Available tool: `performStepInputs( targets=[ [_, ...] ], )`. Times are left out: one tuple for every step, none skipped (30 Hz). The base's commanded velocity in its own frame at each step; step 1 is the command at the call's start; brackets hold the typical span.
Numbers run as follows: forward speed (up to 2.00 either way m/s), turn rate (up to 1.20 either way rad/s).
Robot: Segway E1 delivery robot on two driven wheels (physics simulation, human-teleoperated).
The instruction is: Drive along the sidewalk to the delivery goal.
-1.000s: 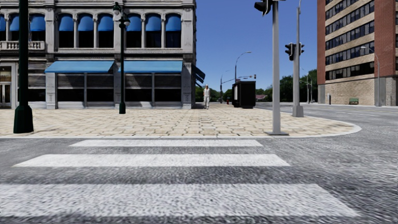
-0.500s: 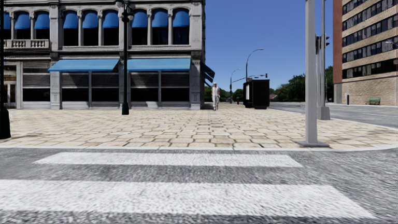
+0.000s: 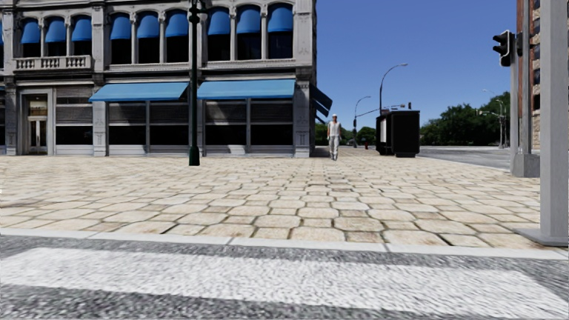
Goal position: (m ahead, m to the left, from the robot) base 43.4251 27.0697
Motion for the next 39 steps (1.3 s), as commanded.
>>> performStepInputs(
  targets=[
    [2.0,0.38],
    [2.0,0.38],
    [2.0,0.38],
    [2.0,0.38],
    [2.0,0.38],
    [2.0,0.38],
    [2.0,0.38],
    [2.0,0.38],
    [2.0,0.38],
    [2.0,0.38],
    [2.0,0.38],
    [2.0,0.38],
    [2.0,0.38],
    [2.0,0.38],
    [1.87,0.38],
    [1.87,0.38],
    [1.8,0.38],
    [1.78,0.38],
    [1.77,0.38],
    [1.77,0.38],
    [1.77,0.38],
    [1.77,0.38],
    [1.77,0.38],
    [1.77,0.38],
    [1.77,0.38],
    [1.77,0.38],
    [1.77,0.38],
    [1.77,0.38],
    [1.77,0.38],
    [1.77,0.38],
    [1.77,0.38],
    [1.77,0.38],
    [1.77,0.38],
    [1.77,0.38],
    [1.77,0.38],
    [1.77,0.38],
    [1.77,0.38],
    [1.77,0.38],
    [1.77,0.38]
  ],
)
